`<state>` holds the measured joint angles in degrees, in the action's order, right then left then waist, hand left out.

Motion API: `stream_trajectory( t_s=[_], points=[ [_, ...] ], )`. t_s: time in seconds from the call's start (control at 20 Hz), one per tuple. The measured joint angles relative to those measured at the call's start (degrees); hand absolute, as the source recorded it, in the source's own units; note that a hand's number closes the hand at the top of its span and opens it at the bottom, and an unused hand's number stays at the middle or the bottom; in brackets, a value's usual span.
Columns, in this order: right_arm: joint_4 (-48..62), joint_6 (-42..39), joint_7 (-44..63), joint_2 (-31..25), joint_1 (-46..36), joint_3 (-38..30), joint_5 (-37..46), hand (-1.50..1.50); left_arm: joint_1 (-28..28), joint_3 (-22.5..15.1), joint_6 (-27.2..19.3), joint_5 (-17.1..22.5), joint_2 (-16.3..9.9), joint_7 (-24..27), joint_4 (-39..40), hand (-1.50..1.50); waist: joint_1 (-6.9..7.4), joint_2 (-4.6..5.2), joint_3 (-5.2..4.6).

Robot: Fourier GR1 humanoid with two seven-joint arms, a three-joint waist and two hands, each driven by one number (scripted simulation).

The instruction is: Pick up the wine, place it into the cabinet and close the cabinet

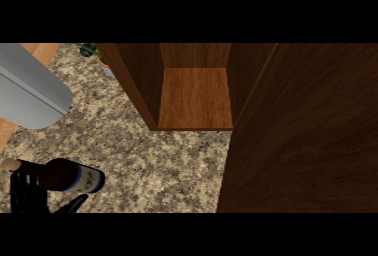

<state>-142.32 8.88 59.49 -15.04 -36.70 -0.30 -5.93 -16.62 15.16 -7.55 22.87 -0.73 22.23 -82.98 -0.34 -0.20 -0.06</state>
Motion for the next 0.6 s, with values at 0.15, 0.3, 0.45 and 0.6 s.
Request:
stream_trajectory(
  t_s=[0.15, 0.3, 0.45, 0.6],
  points=[
    [0.31, 0.35, 0.38, -0.19, -1.29, 0.38, 0.16, -1.5, 1.21, 0.12, 1.59, 1.67, 0.09, 3.4, 4.7, -1.5, 0.01, -0.01, -0.01],
    [0.35, 0.7, 0.21, 0.15, -0.73, 1.0, 0.31, -1.5, 2.38, 0.59, 3.3, 2.78, -0.53, 4.21, 6.92, -1.5, 0.06, 0.01, 0.0],
    [0.16, 0.73, 0.03, 0.12, 0.0, 1.11, 0.26, -1.5, 3.61, 1.01, 4.84, 2.67, -0.88, 6.25, 10.22, -1.5, 0.05, 0.02, 0.02],
    [0.24, 0.61, -0.22, -0.15, 0.31, 0.12, 0.1, -1.5, 7.29, 1.9, 5.32, 2.65, -1.73, 7.77, 14.79, -1.5, -0.02, 0.06, 0.02]
  ],
)
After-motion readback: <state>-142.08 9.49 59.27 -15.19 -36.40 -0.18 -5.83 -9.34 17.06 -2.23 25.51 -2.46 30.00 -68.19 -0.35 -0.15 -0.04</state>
